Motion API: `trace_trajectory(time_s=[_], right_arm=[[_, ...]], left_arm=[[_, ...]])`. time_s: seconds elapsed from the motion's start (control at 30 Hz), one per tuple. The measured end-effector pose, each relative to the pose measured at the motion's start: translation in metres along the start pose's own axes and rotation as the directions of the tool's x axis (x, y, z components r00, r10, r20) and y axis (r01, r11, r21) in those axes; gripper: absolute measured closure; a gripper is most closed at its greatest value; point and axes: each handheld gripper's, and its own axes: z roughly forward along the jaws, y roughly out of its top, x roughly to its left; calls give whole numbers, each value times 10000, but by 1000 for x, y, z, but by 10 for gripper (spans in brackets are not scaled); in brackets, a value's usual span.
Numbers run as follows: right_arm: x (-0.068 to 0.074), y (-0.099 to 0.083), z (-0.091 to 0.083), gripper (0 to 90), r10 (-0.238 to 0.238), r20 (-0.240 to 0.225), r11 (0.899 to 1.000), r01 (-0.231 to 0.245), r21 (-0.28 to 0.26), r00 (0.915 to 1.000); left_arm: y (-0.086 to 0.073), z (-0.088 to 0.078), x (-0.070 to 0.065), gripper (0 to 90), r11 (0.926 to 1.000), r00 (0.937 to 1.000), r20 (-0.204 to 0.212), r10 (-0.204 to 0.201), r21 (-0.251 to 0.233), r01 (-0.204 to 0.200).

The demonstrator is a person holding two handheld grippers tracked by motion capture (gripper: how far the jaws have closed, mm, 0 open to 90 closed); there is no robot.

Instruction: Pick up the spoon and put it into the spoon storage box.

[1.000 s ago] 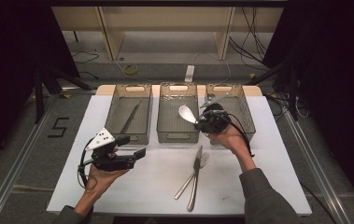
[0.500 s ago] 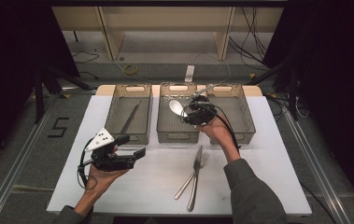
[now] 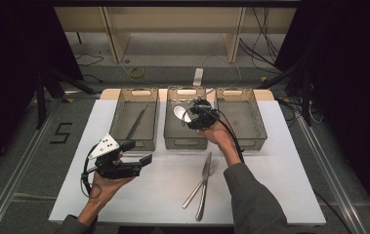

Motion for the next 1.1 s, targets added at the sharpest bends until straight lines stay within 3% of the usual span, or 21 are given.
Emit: trace_trajectory(time_s=[0.23,0.4,0.6,0.77,0.9,1.1], right_arm=[[2,4,8,742,289,124,9996,-290,52,9995],[0,7,8,553,447,-166,9990,-448,-61,9989],[6,7,-10,539,-106,-510,9988,82,-476,9986],[19,-2,-26,469,-489,-1000,9954,402,-870,9938],[33,-14,-41,450,-1030,-1315,9889,873,-1201,9860],[47,-42,-50,462,-1274,-1805,9861,1051,-1286,9753]], left_arm=[[0,0,0,163,10000,10000,-3,-29,14,29],[0,0,1,163,10000,10000,-31,-33,41,33],[0,-1,1,163,10000,9999,-99,-50,20,50],[0,-1,1,163,10000,9998,-174,-63,-28,62],[0,-1,2,163,10000,9998,-189,-84,-54,83],[0,-1,2,163,9999,9998,-185,-102,-51,101]])
